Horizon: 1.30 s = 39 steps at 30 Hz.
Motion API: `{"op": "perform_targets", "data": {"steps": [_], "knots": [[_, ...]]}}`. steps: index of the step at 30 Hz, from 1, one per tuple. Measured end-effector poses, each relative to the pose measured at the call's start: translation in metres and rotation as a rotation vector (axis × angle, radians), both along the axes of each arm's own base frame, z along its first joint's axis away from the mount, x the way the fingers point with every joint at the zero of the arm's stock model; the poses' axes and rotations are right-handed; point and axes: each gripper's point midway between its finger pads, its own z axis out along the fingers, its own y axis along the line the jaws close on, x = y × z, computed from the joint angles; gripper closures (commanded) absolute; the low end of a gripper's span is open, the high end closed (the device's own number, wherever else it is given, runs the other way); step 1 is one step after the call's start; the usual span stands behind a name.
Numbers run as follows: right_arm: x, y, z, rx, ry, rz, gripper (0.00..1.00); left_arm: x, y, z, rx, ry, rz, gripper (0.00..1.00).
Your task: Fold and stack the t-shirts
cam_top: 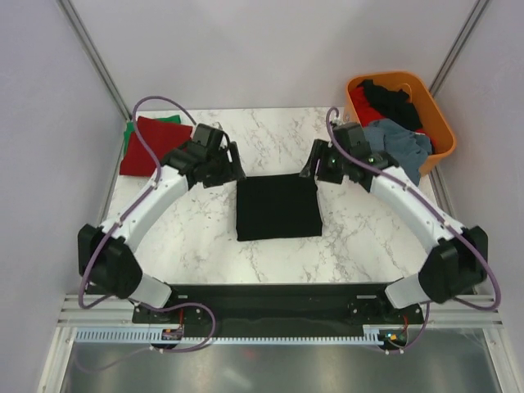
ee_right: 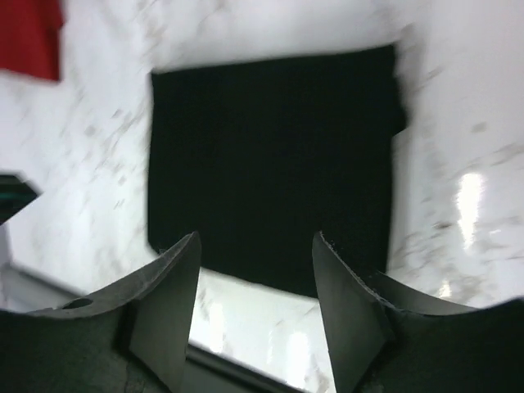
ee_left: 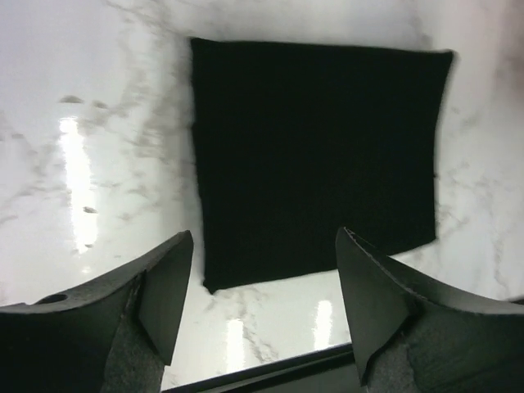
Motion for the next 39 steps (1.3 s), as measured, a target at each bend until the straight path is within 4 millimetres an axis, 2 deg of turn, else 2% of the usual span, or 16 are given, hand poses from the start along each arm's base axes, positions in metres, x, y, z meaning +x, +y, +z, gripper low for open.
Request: {"op": "perform_targets", "data": {"steps": [3, 5, 7, 9, 11, 14, 17, 22, 26, 29, 30, 32, 33, 35, 37, 39], "knots": [[-0.035, 0.034, 0.002, 0.122, -0.002, 0.096, 0.58, -0.029, -0.034, 0.004, -0.076, -0.028, -0.093, 0.25], [-0.050, 0.050, -0.020, 0.180, 0.045, 0.133, 0.59, -0.049, -0.058, -0.014, -0.114, 0.010, -0.150, 0.26], [-0.066, 0.056, -0.053, 0.197, 0.125, 0.146, 0.61, -0.065, -0.075, -0.041, -0.124, 0.075, -0.183, 0.27], [-0.079, 0.054, -0.087, 0.191, 0.211, 0.140, 0.61, -0.080, -0.088, -0.073, -0.122, 0.155, -0.205, 0.28], [-0.088, 0.045, -0.117, 0.171, 0.277, 0.123, 0.62, -0.089, -0.093, -0.097, -0.121, 0.208, -0.208, 0.28], [-0.098, 0.023, -0.149, 0.155, 0.336, 0.082, 0.63, -0.098, -0.086, -0.127, -0.102, 0.262, -0.183, 0.29], [-0.111, 0.001, -0.170, 0.171, 0.375, 0.035, 0.62, -0.109, -0.074, -0.151, -0.094, 0.293, -0.158, 0.29], [-0.118, -0.011, -0.169, 0.184, 0.332, 0.026, 0.62, -0.112, -0.071, -0.147, -0.159, 0.228, -0.149, 0.29], [-0.118, -0.014, -0.168, 0.173, 0.320, 0.024, 0.57, -0.117, -0.062, -0.139, -0.148, 0.216, -0.141, 0.24], [-0.119, -0.020, -0.163, 0.135, 0.311, 0.019, 0.39, -0.119, -0.045, -0.119, -0.094, 0.187, -0.122, 0.19], [-0.118, -0.023, -0.159, 0.117, 0.304, 0.018, 0.27, -0.115, -0.040, -0.107, -0.082, 0.155, -0.114, 0.18], [-0.115, -0.030, -0.146, 0.070, 0.276, 0.018, 0.18, -0.101, -0.031, -0.080, -0.072, 0.072, -0.089, 0.17], [-0.113, -0.034, -0.136, 0.045, 0.256, 0.022, 0.10, -0.089, -0.026, -0.065, -0.073, 0.020, -0.069, 0.16], [-0.105, -0.037, -0.109, 0.016, 0.188, 0.032, 0.06, -0.067, -0.013, -0.043, -0.069, -0.070, -0.030, 0.16], [-0.101, -0.036, -0.079, 0.004, 0.110, 0.052, 0.04, -0.051, -0.001, -0.038, -0.058, -0.117, -0.001, 0.15], [-0.103, -0.033, -0.051, 0.012, 0.030, 0.077, 0.04, -0.039, 0.008, -0.045, -0.054, -0.125, 0.015, 0.15]]}}
